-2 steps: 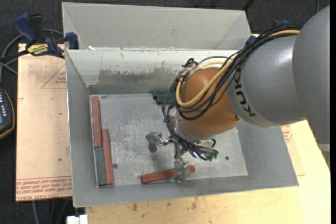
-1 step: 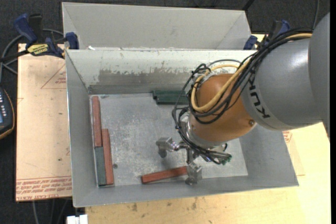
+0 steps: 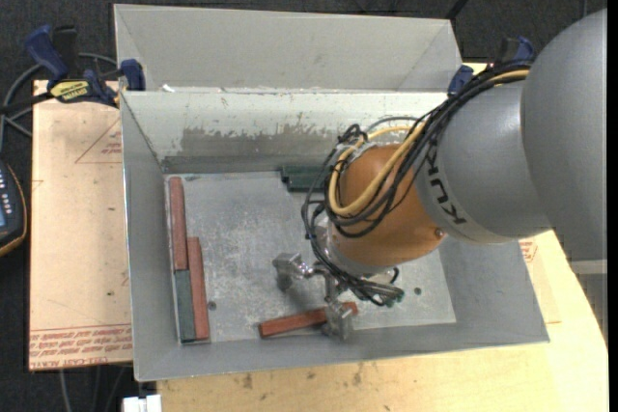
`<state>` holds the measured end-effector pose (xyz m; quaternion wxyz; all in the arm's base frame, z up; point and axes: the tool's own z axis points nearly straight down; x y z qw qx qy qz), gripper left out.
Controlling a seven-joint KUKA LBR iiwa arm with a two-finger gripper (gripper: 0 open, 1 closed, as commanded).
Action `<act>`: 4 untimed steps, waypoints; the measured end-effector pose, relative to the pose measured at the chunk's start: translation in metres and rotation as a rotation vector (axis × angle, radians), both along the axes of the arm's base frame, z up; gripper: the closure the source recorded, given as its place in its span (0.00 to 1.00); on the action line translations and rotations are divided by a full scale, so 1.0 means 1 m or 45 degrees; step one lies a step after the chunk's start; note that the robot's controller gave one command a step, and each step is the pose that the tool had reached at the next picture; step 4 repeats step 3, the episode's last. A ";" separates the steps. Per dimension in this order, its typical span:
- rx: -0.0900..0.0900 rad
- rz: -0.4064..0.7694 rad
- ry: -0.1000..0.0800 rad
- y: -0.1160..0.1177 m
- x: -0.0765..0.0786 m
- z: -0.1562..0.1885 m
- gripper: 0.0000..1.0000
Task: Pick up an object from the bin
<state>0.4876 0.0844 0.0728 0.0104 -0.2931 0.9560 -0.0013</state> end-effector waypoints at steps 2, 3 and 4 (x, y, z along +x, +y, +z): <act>-0.001 -0.001 0.017 0.001 0.002 0.001 1.00; -0.001 -0.003 0.018 0.002 0.003 0.055 1.00; -0.001 -0.003 0.018 0.002 0.003 0.055 1.00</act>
Offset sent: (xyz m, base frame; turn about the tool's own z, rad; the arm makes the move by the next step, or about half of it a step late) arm 0.0000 0.0000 0.0000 0.0001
